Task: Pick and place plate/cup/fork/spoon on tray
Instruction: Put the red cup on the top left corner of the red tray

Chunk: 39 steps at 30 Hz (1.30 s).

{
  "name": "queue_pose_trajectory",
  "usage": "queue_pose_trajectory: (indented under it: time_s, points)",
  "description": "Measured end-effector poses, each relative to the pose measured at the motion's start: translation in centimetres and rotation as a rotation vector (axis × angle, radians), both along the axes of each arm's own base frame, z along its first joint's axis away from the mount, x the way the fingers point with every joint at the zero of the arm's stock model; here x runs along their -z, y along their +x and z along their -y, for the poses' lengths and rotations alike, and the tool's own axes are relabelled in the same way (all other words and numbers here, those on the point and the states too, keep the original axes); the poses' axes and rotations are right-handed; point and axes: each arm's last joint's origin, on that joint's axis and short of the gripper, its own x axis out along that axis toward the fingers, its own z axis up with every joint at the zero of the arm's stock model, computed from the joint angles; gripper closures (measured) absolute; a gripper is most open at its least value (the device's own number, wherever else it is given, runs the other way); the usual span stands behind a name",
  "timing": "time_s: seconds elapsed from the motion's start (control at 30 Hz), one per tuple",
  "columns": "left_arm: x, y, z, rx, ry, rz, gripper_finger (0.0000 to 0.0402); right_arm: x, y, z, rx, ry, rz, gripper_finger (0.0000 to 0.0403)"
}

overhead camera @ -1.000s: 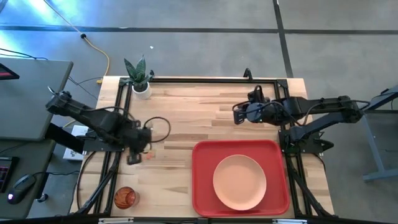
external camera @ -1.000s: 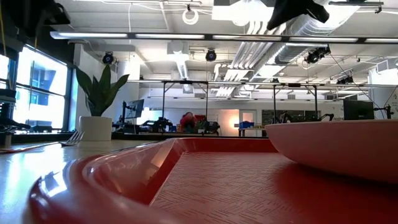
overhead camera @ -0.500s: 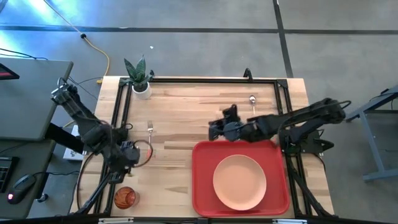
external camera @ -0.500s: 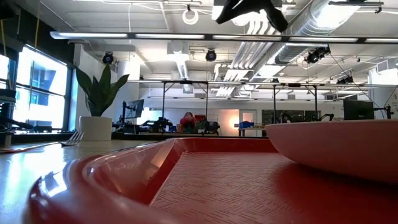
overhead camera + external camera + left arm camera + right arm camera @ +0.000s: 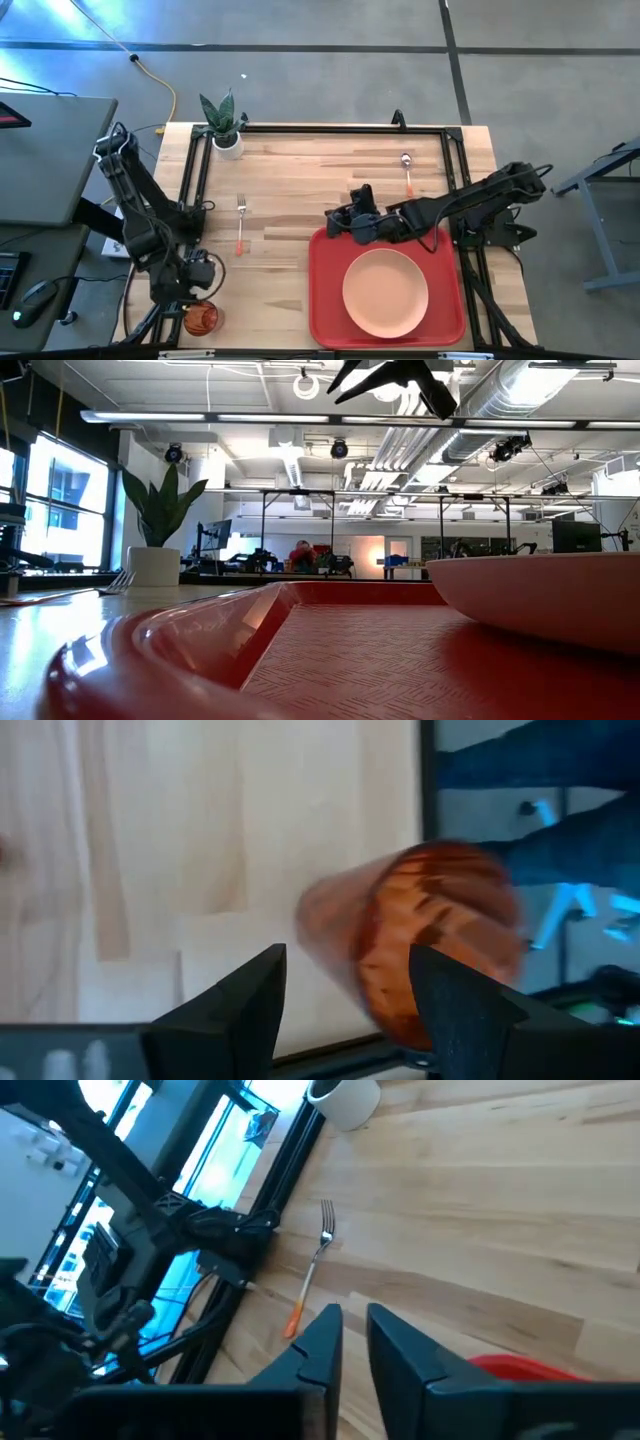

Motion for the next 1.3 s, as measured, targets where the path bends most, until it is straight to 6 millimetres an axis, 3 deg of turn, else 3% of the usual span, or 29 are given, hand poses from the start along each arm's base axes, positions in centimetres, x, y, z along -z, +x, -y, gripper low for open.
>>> queue_pose_trajectory:
  time_s: [0.37,0.7,0.8,1.07,1.3]
  points:
    - [2.6,0.6,1.8,-0.015,0.066,-0.084,0.0217,0.3,0.1,1.1,0.01,0.009,-0.041,0.0332]
    - [3.4,1.6,1.6,-0.052,0.062,-0.194,0.0347,0.6,-0.4,2.6,-0.039,0.035,-0.145,0.0332]
    - [3.0,2.5,0.9,-0.098,0.038,-0.189,0.039,-0.2,-1.2,2.9,-0.047,0.02,-0.158,0.0332]
    - [1.3,5.3,-2.6,-0.245,-0.03,-0.127,0.0394,-4.2,-5.6,3.7,-0.01,-0.044,-0.126,0.0352]
    - [-3.3,9.6,-7.8,-0.364,0.043,0.048,0.0393,-6.1,-9.1,3.9,0.037,-0.083,-0.129,0.0375]
